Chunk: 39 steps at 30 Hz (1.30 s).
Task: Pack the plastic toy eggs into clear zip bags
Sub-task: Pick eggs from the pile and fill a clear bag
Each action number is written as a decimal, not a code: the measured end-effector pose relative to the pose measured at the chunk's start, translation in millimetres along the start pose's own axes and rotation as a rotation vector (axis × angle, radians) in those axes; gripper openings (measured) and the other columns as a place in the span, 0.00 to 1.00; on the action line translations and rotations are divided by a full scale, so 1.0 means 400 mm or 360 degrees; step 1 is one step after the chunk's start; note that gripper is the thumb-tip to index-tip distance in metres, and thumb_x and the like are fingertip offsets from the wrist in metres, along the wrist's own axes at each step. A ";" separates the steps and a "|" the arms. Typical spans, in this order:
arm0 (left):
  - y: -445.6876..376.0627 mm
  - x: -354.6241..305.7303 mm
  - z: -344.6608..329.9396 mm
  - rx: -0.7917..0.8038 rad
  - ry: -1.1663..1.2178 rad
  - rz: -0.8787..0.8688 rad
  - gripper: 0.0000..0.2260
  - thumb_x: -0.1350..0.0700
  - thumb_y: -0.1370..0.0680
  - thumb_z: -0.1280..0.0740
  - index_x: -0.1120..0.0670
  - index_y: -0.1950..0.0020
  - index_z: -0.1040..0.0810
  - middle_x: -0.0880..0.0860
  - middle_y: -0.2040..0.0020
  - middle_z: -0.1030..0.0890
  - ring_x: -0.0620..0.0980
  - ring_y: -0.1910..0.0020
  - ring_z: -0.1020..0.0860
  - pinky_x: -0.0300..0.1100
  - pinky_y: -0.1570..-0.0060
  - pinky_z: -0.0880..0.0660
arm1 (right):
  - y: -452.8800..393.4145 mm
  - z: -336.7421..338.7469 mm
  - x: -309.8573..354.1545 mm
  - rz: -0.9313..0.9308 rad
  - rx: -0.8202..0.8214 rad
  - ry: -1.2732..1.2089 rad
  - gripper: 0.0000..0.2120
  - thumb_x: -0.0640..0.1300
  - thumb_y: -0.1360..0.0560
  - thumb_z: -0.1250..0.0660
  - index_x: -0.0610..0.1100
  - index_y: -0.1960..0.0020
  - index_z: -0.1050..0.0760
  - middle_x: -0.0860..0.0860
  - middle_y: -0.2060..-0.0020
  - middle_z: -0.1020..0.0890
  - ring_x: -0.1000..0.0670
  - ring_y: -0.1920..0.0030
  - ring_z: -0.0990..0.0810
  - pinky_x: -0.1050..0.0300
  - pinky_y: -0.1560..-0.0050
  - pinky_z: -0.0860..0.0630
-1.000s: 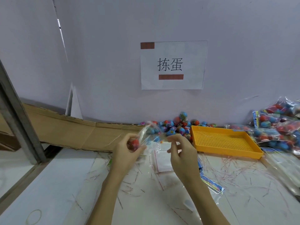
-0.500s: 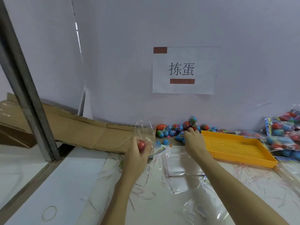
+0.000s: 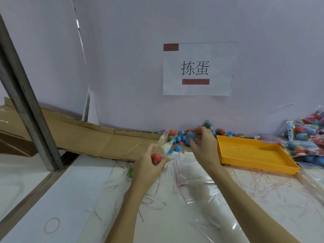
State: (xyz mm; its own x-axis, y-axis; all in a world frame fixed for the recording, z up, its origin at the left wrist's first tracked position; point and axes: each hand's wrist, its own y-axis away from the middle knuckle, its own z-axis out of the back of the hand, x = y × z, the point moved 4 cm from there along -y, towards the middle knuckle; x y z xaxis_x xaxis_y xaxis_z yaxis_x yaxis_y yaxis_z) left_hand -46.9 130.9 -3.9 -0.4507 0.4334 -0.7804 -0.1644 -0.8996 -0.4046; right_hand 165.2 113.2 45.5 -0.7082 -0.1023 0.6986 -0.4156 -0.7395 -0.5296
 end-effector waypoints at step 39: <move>0.019 -0.049 -0.040 0.0252 -0.0199 -0.0316 0.19 0.44 0.24 0.25 0.43 0.35 0.23 0.44 0.51 0.17 0.45 0.52 0.20 0.45 0.51 0.18 | 0.173 0.009 0.051 0.0459 0.0201 -0.0016 0.11 0.39 0.24 0.26 0.49 0.44 0.17 0.61 0.51 0.22 0.68 0.54 0.23 0.81 0.55 0.31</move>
State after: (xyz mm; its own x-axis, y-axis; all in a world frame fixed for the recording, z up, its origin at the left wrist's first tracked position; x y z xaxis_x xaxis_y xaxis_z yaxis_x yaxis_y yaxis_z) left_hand -25.1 116.4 0.7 -0.4993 0.6006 -0.6245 -0.3907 -0.7994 -0.4564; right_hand 124.0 57.5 24.8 -0.7805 -0.3258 0.5336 -0.1239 -0.7559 -0.6429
